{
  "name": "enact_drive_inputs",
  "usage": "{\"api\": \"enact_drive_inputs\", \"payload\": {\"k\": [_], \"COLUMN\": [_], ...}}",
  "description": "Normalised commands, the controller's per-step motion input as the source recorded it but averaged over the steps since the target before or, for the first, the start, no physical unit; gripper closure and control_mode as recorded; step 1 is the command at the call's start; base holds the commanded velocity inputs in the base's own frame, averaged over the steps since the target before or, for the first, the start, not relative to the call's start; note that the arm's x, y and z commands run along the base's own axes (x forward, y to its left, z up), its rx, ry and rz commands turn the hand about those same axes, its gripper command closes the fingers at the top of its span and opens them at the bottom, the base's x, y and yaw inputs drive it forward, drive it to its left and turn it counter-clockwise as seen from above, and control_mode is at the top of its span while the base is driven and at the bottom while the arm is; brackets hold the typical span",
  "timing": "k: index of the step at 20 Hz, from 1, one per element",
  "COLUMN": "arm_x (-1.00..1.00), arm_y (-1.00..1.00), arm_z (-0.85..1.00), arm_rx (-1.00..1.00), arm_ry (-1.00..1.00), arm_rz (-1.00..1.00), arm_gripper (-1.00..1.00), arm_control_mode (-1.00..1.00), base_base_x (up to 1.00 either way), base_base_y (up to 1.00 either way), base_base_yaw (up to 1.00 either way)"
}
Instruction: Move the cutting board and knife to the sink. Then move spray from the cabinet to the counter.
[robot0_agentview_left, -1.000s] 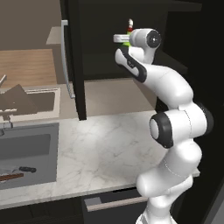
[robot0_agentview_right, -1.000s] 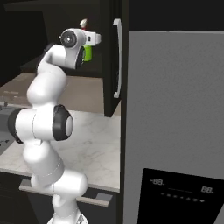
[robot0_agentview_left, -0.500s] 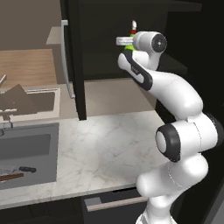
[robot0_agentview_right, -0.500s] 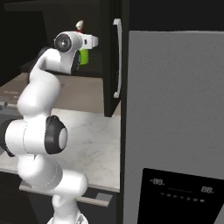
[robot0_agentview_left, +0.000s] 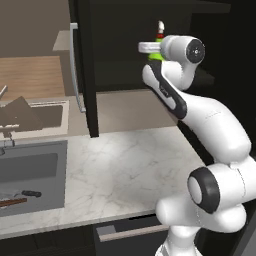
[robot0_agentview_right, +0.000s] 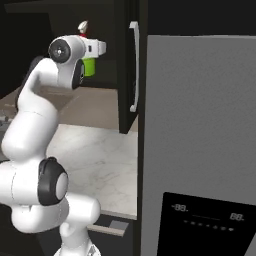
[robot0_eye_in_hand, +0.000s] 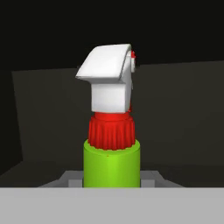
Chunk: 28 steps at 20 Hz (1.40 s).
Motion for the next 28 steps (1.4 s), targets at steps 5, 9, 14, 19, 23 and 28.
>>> {"api": "enact_drive_inputs", "payload": {"k": [5,9,14,19,23,28], "arm_x": [-1.00,-1.00,-1.00,-0.88,-0.73,-0.58], "arm_y": [0.00,0.00,-0.01,0.00,0.00,0.00], "arm_z": [0.07,0.00,0.00,-0.01,0.00,0.01], "arm_rx": [0.00,0.00,0.00,0.00,0.00,0.00], "arm_ry": [0.00,0.00,0.00,0.00,0.00,-0.02], "arm_rz": [0.00,0.00,0.00,0.00,0.00,0.00], "arm_gripper": [1.00,1.00,1.00,1.00,1.00,1.00], "arm_control_mode": [-1.00,-1.00,-1.00,-1.00,-1.00,-1.00], "base_base_x": [0.00,0.00,0.00,0.00,0.00,0.00], "base_base_y": [0.00,0.00,0.00,0.00,0.00,0.00], "base_base_yaw": [0.00,0.00,0.00,0.00,0.00,0.00]}}
